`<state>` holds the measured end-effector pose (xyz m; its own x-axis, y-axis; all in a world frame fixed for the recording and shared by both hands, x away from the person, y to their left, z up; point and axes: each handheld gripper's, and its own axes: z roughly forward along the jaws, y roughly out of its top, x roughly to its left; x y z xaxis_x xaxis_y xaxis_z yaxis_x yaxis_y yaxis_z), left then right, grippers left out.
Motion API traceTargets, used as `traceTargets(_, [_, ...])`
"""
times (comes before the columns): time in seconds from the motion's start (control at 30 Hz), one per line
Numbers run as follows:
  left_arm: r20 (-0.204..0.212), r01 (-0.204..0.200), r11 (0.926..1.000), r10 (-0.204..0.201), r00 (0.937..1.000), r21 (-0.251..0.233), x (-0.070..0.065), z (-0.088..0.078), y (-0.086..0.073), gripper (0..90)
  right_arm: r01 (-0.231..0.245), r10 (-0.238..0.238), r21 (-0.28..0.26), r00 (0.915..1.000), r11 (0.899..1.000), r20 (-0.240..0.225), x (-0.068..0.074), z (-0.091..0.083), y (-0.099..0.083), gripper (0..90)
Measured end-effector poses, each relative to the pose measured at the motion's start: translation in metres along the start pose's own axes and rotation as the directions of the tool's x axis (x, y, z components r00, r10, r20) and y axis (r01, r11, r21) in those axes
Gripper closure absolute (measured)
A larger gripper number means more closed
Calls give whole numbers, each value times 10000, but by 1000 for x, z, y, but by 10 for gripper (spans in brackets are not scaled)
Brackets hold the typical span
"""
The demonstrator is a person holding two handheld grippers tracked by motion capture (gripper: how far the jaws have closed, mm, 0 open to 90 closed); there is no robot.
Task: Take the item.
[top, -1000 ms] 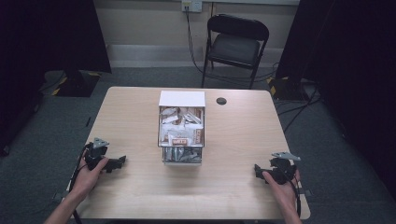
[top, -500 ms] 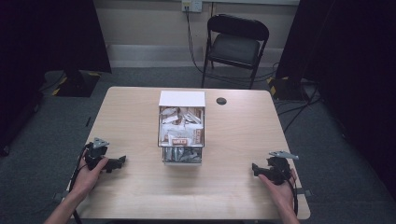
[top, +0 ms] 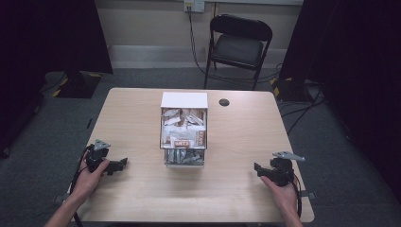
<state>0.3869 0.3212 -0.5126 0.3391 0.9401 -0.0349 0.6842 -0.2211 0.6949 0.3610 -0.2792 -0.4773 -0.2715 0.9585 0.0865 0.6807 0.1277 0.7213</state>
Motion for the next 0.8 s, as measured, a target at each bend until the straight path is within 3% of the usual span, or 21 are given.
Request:
traceTargets(0.13, [-1,11,10000,-11,10000,-9,0,0,0,0,-8,4,-379,9999,9993,-102,2,-5,3,311])
traceTargets(0.57, [-5,10,10000,-10,10000,-11,0,0,0,0,-372,342,-393,9967,9985,-731,4,-16,16,339])
traceTargets(0.8, [-3,14,10000,-14,10000,-12,0,0,0,0,-585,502,-530,9880,9969,-1462,12,-23,24,339])
